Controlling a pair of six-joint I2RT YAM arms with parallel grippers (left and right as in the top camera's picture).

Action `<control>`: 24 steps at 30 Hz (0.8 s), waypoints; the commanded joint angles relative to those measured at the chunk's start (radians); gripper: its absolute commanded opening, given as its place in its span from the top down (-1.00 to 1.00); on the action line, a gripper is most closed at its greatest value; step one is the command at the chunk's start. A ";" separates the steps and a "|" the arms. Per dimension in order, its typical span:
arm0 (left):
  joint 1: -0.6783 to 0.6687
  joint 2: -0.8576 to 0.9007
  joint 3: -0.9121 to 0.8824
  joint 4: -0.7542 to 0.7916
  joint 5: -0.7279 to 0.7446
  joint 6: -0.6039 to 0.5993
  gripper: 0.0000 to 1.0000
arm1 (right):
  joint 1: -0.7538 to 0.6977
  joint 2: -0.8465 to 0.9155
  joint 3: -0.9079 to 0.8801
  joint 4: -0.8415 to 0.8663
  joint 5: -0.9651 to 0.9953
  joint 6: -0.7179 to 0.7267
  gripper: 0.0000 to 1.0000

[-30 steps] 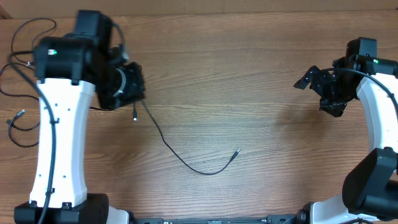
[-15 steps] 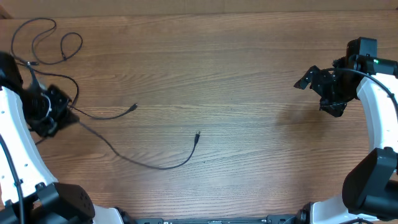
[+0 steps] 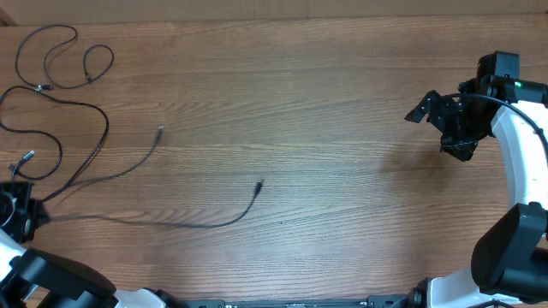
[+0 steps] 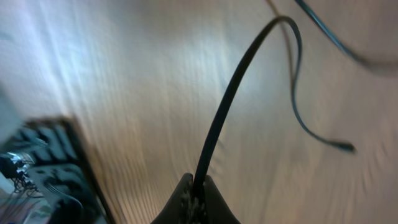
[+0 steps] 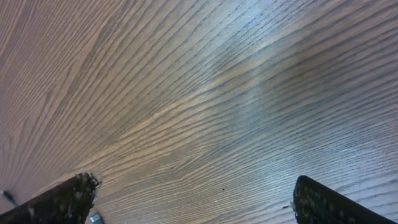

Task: Untangle cables

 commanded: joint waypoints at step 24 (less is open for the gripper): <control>0.079 0.029 -0.245 0.811 -0.578 0.357 0.13 | -0.006 -0.006 0.009 0.003 0.010 0.006 -1.00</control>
